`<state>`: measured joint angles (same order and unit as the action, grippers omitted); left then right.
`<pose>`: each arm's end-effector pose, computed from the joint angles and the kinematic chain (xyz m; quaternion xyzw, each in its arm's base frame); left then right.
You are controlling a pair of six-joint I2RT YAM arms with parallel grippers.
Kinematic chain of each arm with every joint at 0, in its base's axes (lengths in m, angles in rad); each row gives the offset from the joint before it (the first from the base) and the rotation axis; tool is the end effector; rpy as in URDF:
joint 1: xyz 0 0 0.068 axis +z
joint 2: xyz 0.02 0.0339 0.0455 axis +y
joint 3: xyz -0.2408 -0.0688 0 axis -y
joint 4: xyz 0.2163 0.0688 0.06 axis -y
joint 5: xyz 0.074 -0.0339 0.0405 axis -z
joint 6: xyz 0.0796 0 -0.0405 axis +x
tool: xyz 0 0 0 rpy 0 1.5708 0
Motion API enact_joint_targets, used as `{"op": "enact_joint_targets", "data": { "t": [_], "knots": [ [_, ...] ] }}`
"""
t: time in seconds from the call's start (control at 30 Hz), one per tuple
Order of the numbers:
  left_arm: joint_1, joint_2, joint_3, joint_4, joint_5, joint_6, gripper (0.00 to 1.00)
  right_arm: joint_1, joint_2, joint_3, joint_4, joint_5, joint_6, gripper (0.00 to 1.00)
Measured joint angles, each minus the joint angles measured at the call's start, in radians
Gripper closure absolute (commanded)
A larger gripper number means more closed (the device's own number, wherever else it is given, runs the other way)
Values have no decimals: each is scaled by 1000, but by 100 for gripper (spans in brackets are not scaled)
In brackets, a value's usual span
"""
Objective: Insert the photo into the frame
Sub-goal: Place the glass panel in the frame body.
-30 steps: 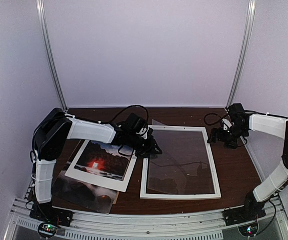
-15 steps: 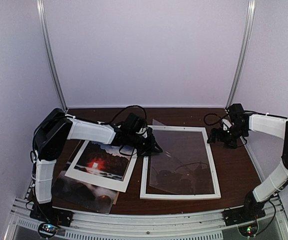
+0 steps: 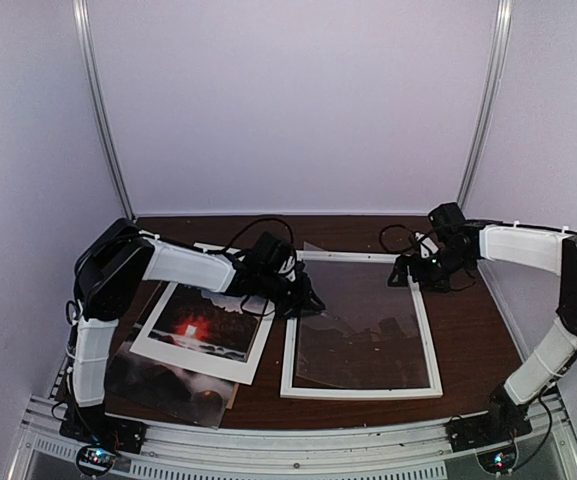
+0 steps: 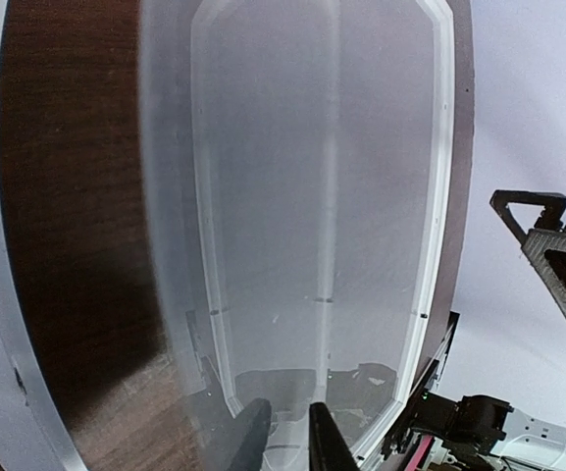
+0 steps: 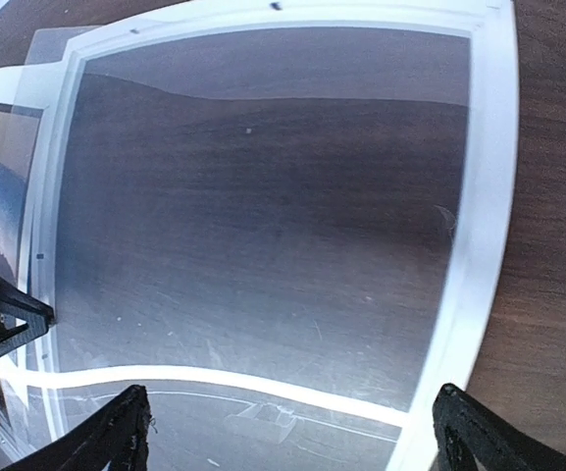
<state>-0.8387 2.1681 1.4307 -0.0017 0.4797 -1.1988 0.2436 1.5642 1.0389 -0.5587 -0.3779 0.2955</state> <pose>0.2820 -0.3687 0.1142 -0.0647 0.8914 -0.4481 0.0208 0.2888 0.1020 0.1669 -0.0205 0.9541 0.2387 0.1796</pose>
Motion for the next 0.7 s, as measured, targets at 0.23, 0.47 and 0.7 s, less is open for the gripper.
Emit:
{"op": "enact_joint_targets", "data": {
  "t": [0.23, 0.47, 0.7],
  "knots": [
    [0, 2, 0, 1, 0, -5, 84, 85, 92, 56, 32, -53, 0, 1],
    [-1, 4, -2, 2, 1, -5, 82, 129, 206, 88, 80, -136, 8, 2],
    [-1, 4, -2, 2, 2, -8, 77, 136, 266, 88, 97, -166, 18, 2]
  ]
}}
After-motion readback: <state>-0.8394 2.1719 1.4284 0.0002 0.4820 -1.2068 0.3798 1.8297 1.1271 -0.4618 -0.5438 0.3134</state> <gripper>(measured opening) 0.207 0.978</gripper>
